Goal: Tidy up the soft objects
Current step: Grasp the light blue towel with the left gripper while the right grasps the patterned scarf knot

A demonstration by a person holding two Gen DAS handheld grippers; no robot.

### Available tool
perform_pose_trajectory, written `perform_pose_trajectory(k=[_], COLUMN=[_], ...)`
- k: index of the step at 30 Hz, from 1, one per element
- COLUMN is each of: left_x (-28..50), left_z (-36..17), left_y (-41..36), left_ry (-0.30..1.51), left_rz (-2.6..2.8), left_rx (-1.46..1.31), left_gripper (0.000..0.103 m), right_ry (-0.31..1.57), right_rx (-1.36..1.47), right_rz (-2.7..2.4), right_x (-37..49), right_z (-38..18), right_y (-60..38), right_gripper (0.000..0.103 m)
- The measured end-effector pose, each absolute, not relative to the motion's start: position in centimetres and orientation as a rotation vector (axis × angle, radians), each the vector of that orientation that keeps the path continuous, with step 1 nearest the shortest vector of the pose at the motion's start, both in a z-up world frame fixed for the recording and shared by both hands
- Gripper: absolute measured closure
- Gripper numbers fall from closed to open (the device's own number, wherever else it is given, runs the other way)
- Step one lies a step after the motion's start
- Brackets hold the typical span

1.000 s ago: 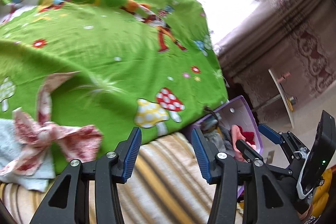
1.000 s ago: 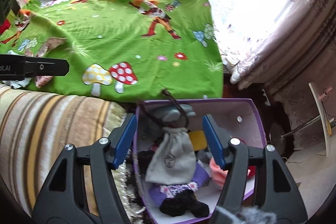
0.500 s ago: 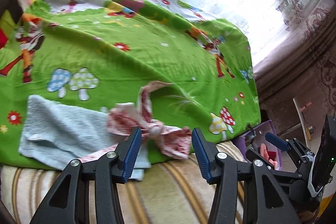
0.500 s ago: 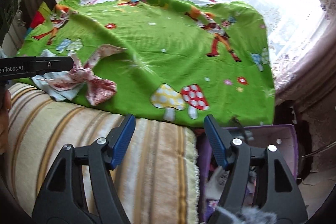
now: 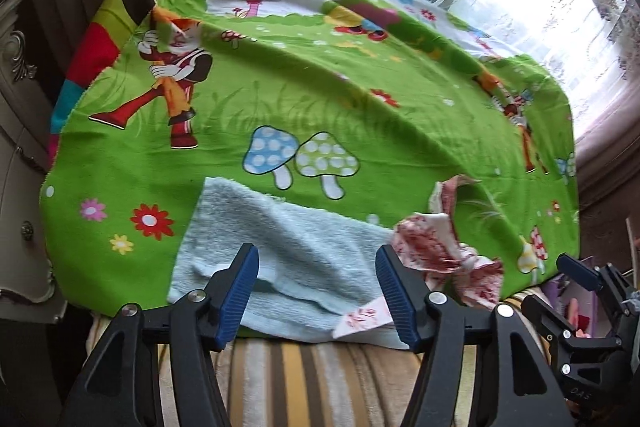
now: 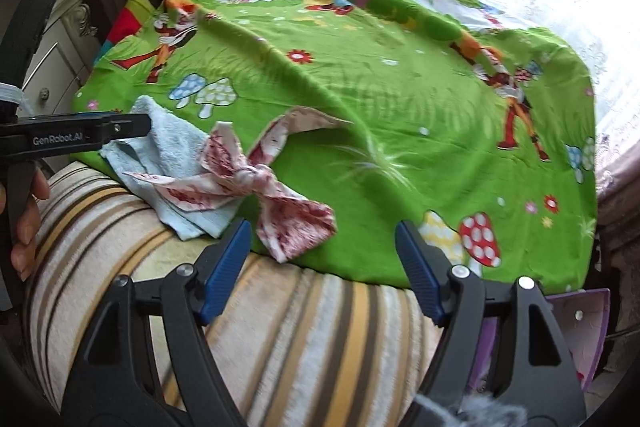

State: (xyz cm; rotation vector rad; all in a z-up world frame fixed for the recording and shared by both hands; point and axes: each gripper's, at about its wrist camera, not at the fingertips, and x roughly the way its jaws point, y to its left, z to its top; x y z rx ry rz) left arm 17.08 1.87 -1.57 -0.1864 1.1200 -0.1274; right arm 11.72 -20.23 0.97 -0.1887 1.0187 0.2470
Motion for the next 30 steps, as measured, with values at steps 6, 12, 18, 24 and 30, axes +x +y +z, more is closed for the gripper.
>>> perform_pose_trajectory(k=[6,12,18,24,30], left_x=[18.3,19.5,20.1,19.5,18.8], left_z=[-3.4,-5.2,-6.5,-6.1,-5.8], left_y=[1.9,0.3,-1.5,-3.3,-3.8], left_ry=[1.182,1.246,1.262,1.213,1.181], left_rz=[-0.083,-0.091,-0.108,-0.159,-0.182], left_rx=[-0.138,-0.045,0.06,0.129,0.137], left_gripper=[0.028,0.024,0.024,0.051,0.075], right_ry=[1.052,1.095,1.154,1.169,1.128], right_rx=[-0.195,-0.221,-0.209,-0.166,-0.184], right_rz=[0.302,0.325,0.331,0.36,0.391], right_x=[13.8,15.8,17.4,18.1,17.2], right_z=[-0.7,-2.6,-4.8,-5.8,-5.4], right_y=[-18.0,-16.5,-16.2,-16.4,-15.8], right_gripper=[0.021,0.02,0.02,0.046,0.071])
